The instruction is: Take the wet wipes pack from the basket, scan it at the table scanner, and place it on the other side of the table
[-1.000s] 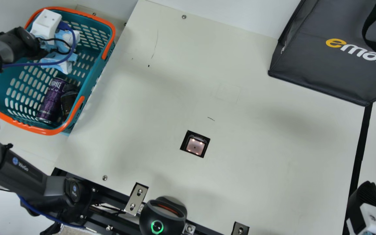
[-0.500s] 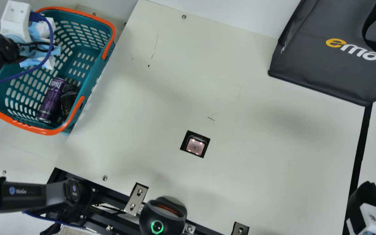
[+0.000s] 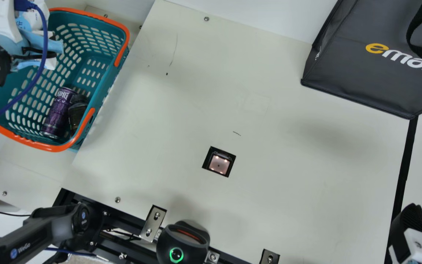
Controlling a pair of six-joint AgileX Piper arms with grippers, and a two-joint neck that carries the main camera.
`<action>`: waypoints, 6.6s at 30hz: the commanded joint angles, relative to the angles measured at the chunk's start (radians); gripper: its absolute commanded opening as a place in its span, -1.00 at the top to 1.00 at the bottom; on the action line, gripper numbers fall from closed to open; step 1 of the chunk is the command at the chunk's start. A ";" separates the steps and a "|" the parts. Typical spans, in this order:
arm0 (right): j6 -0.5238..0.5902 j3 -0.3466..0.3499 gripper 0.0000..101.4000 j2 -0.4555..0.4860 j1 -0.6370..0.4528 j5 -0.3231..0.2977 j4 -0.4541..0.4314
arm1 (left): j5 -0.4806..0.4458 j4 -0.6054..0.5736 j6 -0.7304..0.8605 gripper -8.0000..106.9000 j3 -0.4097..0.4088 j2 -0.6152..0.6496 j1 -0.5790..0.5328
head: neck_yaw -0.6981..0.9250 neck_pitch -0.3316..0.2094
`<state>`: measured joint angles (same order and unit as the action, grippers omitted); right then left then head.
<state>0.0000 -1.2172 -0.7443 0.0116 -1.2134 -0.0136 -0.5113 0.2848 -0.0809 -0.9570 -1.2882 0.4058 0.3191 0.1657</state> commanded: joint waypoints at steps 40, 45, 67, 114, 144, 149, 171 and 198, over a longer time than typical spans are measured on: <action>0.000 0.000 -0.87 0.000 0.000 -0.001 0.000 | -0.442 -0.122 -0.552 1.00 -0.065 0.000 -1.040 | 0.002 -0.027; 0.000 0.000 -0.87 0.000 0.000 0.000 0.000 | -0.447 -0.129 -0.602 1.00 -0.080 -0.040 -1.133 | 0.002 -0.027; 0.000 0.000 -0.87 0.000 0.000 0.000 0.000 | -0.376 -0.140 -0.766 1.00 -0.056 -0.216 -1.378 | 0.002 -0.027; 0.000 0.000 -0.87 0.000 0.000 0.001 0.000 | -0.210 -0.265 -0.581 -0.71 0.003 -0.168 -1.244 | 0.002 -0.027; 0.000 0.000 -0.87 0.000 0.000 0.000 0.000 | -0.438 -0.616 0.179 -0.71 0.042 0.179 -0.660 | -0.300 -0.027; 0.000 0.000 -0.87 0.000 0.000 0.000 0.000 | -0.444 -0.610 0.184 -0.71 0.042 0.179 -0.653 | -0.347 -0.027; 0.000 0.000 -0.87 0.000 0.000 0.000 0.000 | -0.415 -0.439 -0.080 -0.71 -0.028 0.118 -0.902 | -0.347 -0.027; 0.000 0.000 -0.87 0.000 0.000 0.000 0.000 | -0.546 -0.141 -0.726 0.81 -0.208 -0.123 -1.367 | -0.347 -0.027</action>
<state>0.0000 -1.2172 -0.7443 0.0116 -1.2132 -0.0136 -1.0474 0.1384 -0.7849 -1.1618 -1.4055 -0.9531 -0.0291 0.1657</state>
